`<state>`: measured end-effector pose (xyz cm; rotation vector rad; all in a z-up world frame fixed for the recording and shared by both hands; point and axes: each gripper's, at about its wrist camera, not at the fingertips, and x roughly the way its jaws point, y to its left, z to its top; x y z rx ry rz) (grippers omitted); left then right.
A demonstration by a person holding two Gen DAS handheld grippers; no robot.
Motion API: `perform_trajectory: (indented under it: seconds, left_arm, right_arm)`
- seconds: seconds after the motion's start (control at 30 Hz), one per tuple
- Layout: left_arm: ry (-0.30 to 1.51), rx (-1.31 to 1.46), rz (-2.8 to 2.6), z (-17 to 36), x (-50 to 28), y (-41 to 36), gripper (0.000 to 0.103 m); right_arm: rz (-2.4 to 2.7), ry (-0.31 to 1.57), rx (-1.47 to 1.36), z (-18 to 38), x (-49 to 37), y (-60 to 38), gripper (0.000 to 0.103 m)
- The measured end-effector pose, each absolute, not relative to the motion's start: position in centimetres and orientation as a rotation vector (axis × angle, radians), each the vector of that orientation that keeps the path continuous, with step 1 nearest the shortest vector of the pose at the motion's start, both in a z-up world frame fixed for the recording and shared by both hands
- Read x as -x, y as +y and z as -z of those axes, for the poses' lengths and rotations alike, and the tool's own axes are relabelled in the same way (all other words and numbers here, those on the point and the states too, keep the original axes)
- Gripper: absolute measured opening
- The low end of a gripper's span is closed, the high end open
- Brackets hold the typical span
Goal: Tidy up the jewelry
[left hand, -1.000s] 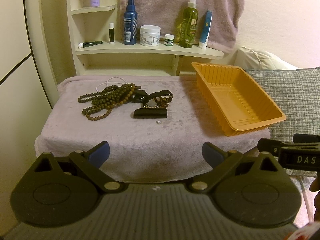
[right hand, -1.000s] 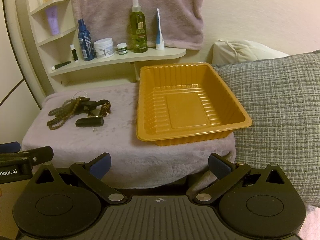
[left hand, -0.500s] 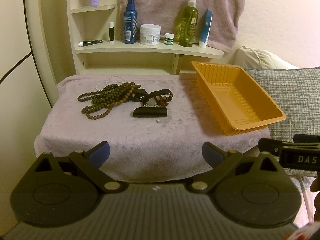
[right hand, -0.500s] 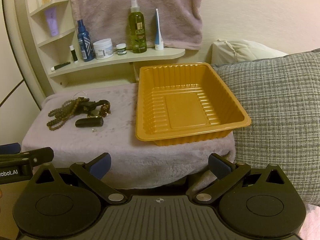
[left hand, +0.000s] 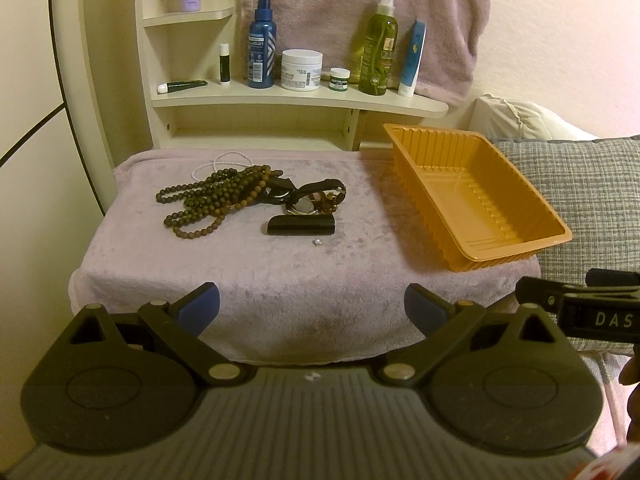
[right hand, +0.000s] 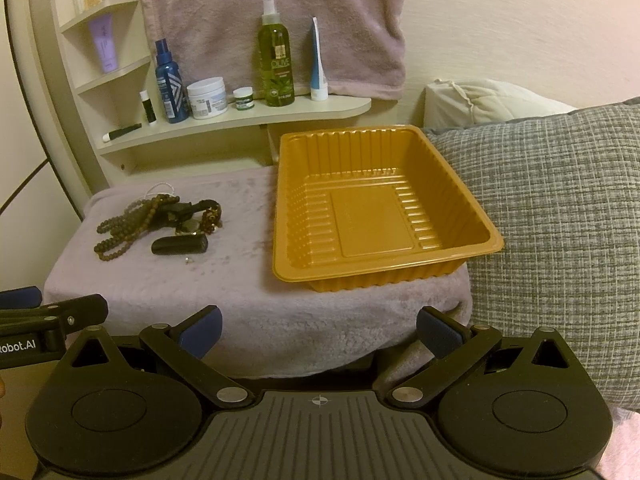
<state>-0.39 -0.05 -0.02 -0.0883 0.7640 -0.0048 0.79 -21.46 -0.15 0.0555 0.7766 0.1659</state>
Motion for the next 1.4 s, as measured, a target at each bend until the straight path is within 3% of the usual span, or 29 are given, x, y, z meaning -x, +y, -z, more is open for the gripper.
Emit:
perform_trajectory:
  seconds: [0.53,1.0,1.4]
  left_arm:
    - [0.749,0.102,0.003,-0.2,0.5,0.3,0.098]
    - [0.670,0.261,0.006,0.2,-1.8,2.7,0.098]
    - [0.672,0.291,0.039,0.9,-5.5,1.7,0.098]
  right_arm:
    - [-0.166,0.771,-0.068,0.0,-0.8,-21.5,0.103]
    - [-0.036,0.542,-0.395,-0.3,-2.6,-32.3,0.102]
    - [0.008,0.568,-0.485,5.2,-8.6,-39.2,0.062]
